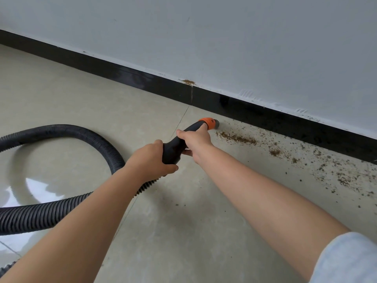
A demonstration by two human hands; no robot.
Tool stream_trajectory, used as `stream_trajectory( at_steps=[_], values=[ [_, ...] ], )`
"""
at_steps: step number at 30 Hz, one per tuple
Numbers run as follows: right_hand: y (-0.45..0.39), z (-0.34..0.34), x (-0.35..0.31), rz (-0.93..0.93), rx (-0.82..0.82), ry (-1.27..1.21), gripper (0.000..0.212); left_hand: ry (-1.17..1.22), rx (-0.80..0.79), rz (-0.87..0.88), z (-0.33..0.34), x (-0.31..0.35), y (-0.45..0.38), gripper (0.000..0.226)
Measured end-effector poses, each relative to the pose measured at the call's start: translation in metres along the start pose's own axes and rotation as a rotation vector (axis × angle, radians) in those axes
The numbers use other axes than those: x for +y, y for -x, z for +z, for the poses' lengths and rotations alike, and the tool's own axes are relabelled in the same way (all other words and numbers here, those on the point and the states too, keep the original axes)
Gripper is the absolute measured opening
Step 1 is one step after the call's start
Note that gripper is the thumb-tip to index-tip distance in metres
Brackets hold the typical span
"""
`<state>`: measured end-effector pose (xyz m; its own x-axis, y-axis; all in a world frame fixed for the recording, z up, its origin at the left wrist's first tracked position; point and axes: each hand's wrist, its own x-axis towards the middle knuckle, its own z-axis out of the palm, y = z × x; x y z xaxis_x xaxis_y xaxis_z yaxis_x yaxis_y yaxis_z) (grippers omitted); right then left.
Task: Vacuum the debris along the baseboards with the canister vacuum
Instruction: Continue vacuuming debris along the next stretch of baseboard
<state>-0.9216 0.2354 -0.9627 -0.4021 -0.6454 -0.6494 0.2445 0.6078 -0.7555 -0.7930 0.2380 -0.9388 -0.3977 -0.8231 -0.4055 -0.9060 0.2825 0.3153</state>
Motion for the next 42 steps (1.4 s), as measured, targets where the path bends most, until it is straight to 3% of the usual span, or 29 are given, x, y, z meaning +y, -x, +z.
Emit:
stream_trajectory(
  at_steps=[28, 34, 42],
  values=[
    [-0.011, -0.047, -0.006, 0.007, 0.066, -0.159, 0.084, -0.018, 0.013, 0.036, 0.017, 0.050, -0.018, 0.043],
    [-0.007, -0.031, -0.012, 0.037, 0.133, -0.265, 0.084, 0.118, 0.130, -0.093, 0.021, 0.044, -0.006, 0.042],
    [0.005, 0.007, -0.016, 0.066, 0.012, -0.188, 0.083, 0.020, 0.181, -0.231, 0.010, 0.024, 0.011, 0.045]
  ],
)
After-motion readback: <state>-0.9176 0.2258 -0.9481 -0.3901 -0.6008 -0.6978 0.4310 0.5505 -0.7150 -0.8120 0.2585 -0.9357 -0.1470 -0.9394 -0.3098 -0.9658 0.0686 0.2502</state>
